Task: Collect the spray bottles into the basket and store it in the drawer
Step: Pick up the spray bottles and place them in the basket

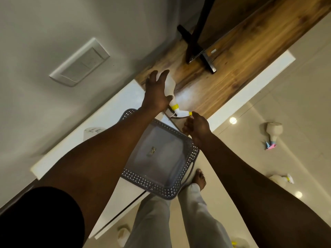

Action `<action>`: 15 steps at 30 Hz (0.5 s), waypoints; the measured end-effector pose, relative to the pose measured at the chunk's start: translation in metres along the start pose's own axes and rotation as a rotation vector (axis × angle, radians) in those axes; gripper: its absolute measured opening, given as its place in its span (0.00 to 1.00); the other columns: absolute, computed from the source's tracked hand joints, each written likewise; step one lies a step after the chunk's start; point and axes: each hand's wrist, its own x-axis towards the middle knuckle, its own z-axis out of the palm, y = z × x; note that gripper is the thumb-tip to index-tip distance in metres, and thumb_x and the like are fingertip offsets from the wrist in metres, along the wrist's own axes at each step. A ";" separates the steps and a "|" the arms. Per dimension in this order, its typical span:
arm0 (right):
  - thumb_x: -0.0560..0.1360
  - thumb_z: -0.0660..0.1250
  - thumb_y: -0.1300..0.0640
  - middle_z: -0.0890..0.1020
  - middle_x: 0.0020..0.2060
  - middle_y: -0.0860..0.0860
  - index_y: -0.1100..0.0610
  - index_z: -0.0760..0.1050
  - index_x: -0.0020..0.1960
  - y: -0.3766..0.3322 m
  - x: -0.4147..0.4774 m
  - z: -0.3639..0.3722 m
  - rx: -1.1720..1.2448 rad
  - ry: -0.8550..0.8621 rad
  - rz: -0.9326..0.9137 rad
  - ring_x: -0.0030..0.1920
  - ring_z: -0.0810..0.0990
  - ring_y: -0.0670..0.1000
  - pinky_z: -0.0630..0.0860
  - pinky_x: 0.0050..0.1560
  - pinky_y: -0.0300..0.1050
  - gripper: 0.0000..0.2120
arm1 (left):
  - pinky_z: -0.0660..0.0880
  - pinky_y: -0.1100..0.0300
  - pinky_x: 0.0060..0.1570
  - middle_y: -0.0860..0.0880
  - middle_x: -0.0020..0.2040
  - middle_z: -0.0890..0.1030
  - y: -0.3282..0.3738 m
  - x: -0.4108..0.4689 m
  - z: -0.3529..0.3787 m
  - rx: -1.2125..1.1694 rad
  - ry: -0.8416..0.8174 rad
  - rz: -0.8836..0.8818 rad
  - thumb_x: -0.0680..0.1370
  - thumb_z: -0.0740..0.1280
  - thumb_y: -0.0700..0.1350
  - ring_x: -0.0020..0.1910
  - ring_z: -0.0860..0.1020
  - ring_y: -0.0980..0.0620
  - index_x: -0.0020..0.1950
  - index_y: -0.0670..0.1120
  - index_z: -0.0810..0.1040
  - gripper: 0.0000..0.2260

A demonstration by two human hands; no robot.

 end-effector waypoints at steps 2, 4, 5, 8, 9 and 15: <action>0.83 0.63 0.52 0.72 0.29 0.51 0.57 0.78 0.44 0.001 0.003 0.002 0.080 -0.021 0.008 0.30 0.69 0.51 0.68 0.37 0.47 0.12 | 0.74 0.43 0.73 0.42 0.80 0.62 -0.004 0.001 0.000 -0.007 0.047 0.020 0.75 0.77 0.41 0.77 0.67 0.37 0.82 0.52 0.63 0.39; 0.84 0.63 0.52 0.73 0.30 0.50 0.57 0.78 0.46 0.000 0.004 0.003 0.162 -0.052 0.023 0.31 0.69 0.49 0.70 0.40 0.46 0.12 | 0.75 0.43 0.71 0.42 0.78 0.65 -0.008 0.002 -0.001 -0.022 0.060 0.026 0.76 0.76 0.39 0.75 0.69 0.36 0.82 0.52 0.64 0.37; 0.85 0.63 0.52 0.74 0.31 0.50 0.57 0.78 0.48 -0.002 0.001 0.002 0.197 -0.067 0.027 0.31 0.70 0.48 0.72 0.42 0.46 0.11 | 0.75 0.43 0.71 0.42 0.78 0.65 -0.010 0.002 -0.003 -0.026 0.058 0.026 0.76 0.76 0.39 0.74 0.69 0.36 0.81 0.52 0.64 0.37; 0.85 0.63 0.51 0.80 0.32 0.51 0.57 0.78 0.51 -0.010 -0.005 0.000 0.218 -0.082 0.021 0.31 0.75 0.47 0.76 0.47 0.46 0.11 | 0.75 0.42 0.70 0.42 0.78 0.66 -0.013 0.000 -0.007 -0.031 0.059 0.012 0.76 0.76 0.42 0.73 0.70 0.36 0.81 0.52 0.64 0.37; 0.85 0.63 0.51 0.82 0.34 0.51 0.57 0.78 0.51 -0.013 -0.009 -0.002 0.219 -0.089 0.010 0.35 0.78 0.48 0.76 0.49 0.47 0.11 | 0.75 0.42 0.70 0.42 0.78 0.66 -0.013 -0.002 -0.009 -0.037 0.066 0.004 0.76 0.77 0.43 0.73 0.70 0.36 0.81 0.52 0.64 0.37; 0.84 0.64 0.56 0.85 0.52 0.53 0.56 0.79 0.59 -0.019 -0.038 -0.006 0.232 -0.116 -0.135 0.51 0.84 0.51 0.81 0.54 0.45 0.07 | 0.74 0.46 0.70 0.43 0.77 0.68 -0.013 -0.025 -0.035 -0.146 0.139 -0.008 0.75 0.79 0.47 0.74 0.72 0.41 0.81 0.51 0.66 0.38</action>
